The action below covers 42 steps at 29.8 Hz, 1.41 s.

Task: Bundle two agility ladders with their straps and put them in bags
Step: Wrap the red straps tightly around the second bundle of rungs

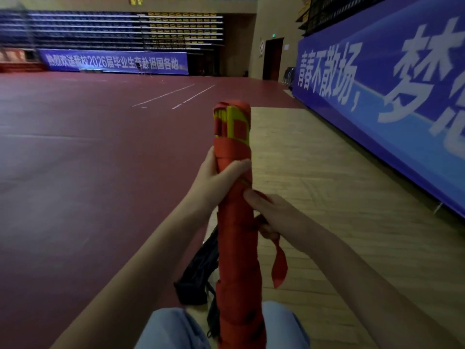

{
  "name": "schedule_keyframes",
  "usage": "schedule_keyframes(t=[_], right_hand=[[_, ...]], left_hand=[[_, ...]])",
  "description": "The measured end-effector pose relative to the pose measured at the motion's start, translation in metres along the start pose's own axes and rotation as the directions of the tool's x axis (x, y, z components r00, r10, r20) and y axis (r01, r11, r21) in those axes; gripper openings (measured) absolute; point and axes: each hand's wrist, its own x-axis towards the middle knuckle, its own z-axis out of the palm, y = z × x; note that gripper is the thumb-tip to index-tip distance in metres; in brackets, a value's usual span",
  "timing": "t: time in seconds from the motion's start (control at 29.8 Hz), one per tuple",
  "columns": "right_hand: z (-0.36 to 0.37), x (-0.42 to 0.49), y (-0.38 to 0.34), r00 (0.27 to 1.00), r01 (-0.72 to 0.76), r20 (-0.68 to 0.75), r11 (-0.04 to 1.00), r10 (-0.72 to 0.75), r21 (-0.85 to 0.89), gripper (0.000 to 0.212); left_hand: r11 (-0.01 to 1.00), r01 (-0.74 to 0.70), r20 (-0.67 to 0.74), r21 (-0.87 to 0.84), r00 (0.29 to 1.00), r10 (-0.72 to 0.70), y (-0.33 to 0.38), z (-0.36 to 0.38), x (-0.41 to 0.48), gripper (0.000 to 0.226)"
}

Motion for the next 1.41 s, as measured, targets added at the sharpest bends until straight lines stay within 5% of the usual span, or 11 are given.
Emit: schedule_keyframes(t=[0.13,0.4,0.54,0.74,0.91,1.18,1.41], right_hand=[[0.005,0.014,-0.016,0.994,0.034,-0.098,0.998,-0.039,-0.054,0.037],[0.028,0.007,0.014,1.0,-0.019,-0.015,0.999,0.018,-0.051,0.03],[0.028,0.006,0.019,0.999,-0.013,-0.035,0.999,0.014,0.031,0.025],[0.028,0.017,0.015,0.973,0.184,-0.142,0.983,-0.183,-0.011,0.008],[0.031,0.017,0.037,0.968,0.181,-0.162,0.979,-0.194,-0.09,0.045],[0.027,0.02,0.025,0.936,0.239,-0.24,0.966,-0.257,-0.101,0.044],[0.031,0.012,0.042,0.959,0.144,-0.23,0.983,-0.168,-0.117,0.05]], left_hand=[[0.996,-0.041,-0.004,-0.073,0.999,0.041,0.005,-0.008,0.012,0.023],[0.952,0.213,0.101,-0.219,0.976,-0.194,-0.047,-0.024,-0.01,0.039],[0.973,0.161,0.127,-0.168,0.982,-0.141,-0.055,-0.025,-0.011,0.043],[0.978,0.064,0.14,-0.197,0.99,-0.036,-0.045,-0.023,0.001,0.037],[0.974,0.055,0.159,-0.219,0.987,-0.02,-0.061,-0.024,-0.007,0.036],[0.976,0.037,0.139,-0.216,0.99,-0.007,-0.044,-0.019,0.005,0.035],[0.982,0.119,0.125,-0.148,0.987,-0.101,-0.062,-0.016,-0.009,0.023]])
